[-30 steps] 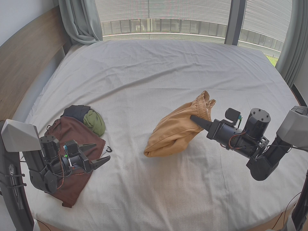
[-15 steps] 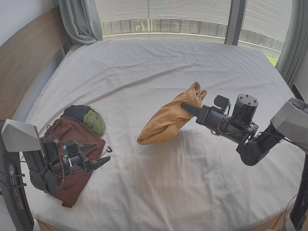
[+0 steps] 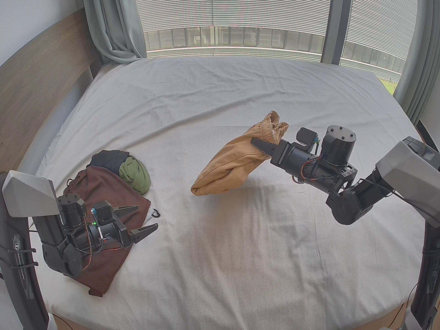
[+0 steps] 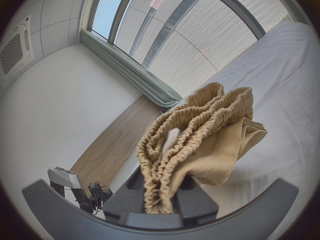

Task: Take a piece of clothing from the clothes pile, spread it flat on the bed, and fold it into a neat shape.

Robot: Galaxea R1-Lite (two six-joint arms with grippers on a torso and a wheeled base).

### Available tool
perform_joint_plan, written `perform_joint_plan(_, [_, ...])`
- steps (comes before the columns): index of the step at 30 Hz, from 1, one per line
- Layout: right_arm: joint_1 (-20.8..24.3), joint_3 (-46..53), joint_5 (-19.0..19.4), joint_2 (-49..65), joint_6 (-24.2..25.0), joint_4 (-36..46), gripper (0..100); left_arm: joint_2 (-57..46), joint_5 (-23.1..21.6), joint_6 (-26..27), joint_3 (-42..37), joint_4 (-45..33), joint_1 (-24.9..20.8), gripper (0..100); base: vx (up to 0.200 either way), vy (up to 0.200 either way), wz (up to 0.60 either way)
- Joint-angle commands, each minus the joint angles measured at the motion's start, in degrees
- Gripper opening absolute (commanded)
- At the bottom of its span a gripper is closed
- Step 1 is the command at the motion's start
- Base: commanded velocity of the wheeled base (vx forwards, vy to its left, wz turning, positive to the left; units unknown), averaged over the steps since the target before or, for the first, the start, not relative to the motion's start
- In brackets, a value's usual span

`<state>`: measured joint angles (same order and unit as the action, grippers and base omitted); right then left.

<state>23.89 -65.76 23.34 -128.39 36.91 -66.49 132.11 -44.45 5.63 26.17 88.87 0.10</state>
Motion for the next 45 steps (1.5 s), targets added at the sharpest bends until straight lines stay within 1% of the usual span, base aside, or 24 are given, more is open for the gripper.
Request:
perform_joint_plan(1, [-0.1, -3.0, 0.0, -1.4, 0.0, 1.3, 0, 0.2, 0.0, 0.0, -0.2, 0.1, 0.0, 100, 0.0, 0.0, 0.0])
perform_joint_plan(7, [-0.4, -6.4, 0.0, -3.4, 0.0, 2.2, 0, 0.1, 0.0, 0.0, -0.2, 0.1, 0.0, 100, 0.0, 0.0, 0.0])
perform_joint_plan(10, [-0.4, -9.0, 0.0, -4.3, 0.0, 4.2, 0, 0.2, 0.0, 0.0, -0.3, 0.1, -0.1, 100, 0.0, 0.0, 0.0])
perform_joint_plan(17, [-0.3, -17.8, -0.1, -7.3, 0.1, 8.7, 0, 0.3, 0.0, 0.0, -0.8, 0.0, -0.1, 100, 0.0, 0.0, 0.0])
perform_joint_plan(19, [-0.3, -22.1, -0.1, -8.9, 0.1, 11.6, 0, 0.3, 0.0, 0.0, -0.8, 0.0, -0.1, 100, 0.0, 0.0, 0.0])
perform_joint_plan(21, [-0.3, -24.9, -0.2, -10.2, 0.1, 12.5, 0, 0.4, 0.0, 0.0, -0.9, 0.1, -0.1, 100, 0.0, 0.0, 0.0])
perform_joint_plan(27, [-1.0, -27.4, -0.6, -15.6, -0.1, 12.6, 0, 0.4, 0.0, 0.0, -0.9, 0.1, -0.1, 100, 0.0, 0.0, 0.0])
perform_joint_plan(30, [-1.9, -26.8, -0.7, -19.9, -1.5, 12.5, 0, 0.8, 0.0, 0.0, -0.7, 0.0, 0.0, 100, 0.0, 0.0, 0.0])
perform_joint_plan(32, [-1.9, -26.4, -0.8, -20.6, -1.8, 12.6, 0, 1.0, 0.0, 0.0, -0.6, 0.0, 0.0, 100, 0.0, 0.0, 0.0])
perform_joint_plan(37, [-2.3, -17.3, -1.5, -20.1, -3.2, 11.8, 0, 1.2, 0.0, 0.0, -0.6, 0.1, -0.1, 100, 0.0, 0.0, 0.0])
perform_joint_plan(39, [-2.3, -16.0, -1.6, -19.4, -3.5, 11.6, 0, 1.2, 0.0, 0.0, -0.6, 0.1, -0.1, 100, 0.0, 0.0, 0.0])
perform_joint_plan(40, [-2.3, -11.7, -1.7, -17.0, -4.0, 10.7, 0, 1.3, 0.0, 0.0, -0.6, 0.1, -0.2, 100, 0.0, 0.0, 0.0])
perform_joint_plan(42, [-2.4, -8.2, -1.9, -15.9, -4.0, 10.0, 0, 1.2, 0.0, 0.0, -0.7, 0.1, -0.5, 100, 0.0, 0.0, 0.0])
perform_joint_plan(43, [-2.4, -8.2, -1.9, -15.9, -4.0, 10.0, 0, 1.2, 0.0, 0.0, -0.7, 0.1, -0.5, 100, 0.0, 0.0, 0.0])
perform_joint_plan(45, [-2.1, -4.5, -4.1, -16.0, -4.0, 7.6, 0, 1.1, 0.1, 0.0, -0.8, 0.1, -0.6, 100, 0.0, 0.0, 0.0])
